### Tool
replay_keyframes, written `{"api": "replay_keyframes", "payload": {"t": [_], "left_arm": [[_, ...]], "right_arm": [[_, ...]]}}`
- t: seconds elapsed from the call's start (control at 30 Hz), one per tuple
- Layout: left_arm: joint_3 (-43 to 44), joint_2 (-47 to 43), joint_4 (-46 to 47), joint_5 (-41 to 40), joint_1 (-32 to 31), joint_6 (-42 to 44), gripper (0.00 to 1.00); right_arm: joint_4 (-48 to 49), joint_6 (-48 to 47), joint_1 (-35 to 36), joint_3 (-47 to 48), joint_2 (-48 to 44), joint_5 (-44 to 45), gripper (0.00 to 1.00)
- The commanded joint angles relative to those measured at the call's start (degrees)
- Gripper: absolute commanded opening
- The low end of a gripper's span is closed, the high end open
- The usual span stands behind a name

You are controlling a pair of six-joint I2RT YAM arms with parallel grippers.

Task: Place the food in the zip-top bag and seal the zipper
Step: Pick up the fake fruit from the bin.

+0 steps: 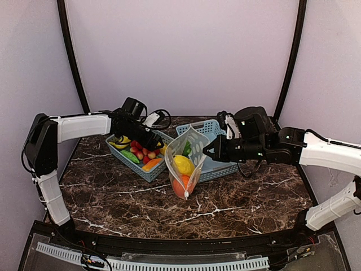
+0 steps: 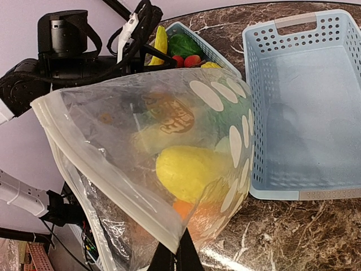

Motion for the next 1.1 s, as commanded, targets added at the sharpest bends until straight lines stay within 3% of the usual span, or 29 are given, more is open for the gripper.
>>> {"api": "replay_keyframes", "payload": {"t": [0.0,0.3,0.83,1.07], "left_arm": [[3.0,2.3,1.4,-2.3,0.4,2.8,0.74],[4.2,5.4,3.4,-8.5,0.7,4.2,0.62],[5.5,9.8,2.8,-10.0,1.0,5.1,0.3],[5.3,10.5,3.0,-10.7,1.0,7.3,0.26]], "right_arm": [[1.0,-0.3,-0.4,0.0,-1.3,1.2,0.0],[1.0,-0.4,-0.4,0.1,-1.4,0.9,0.0],[1.0,-0.2,-0.4,-0.1,-1.4,0.9,0.0],[1.0,-0.2,-0.4,-0.4,-1.6,1.0,0.0]]}}
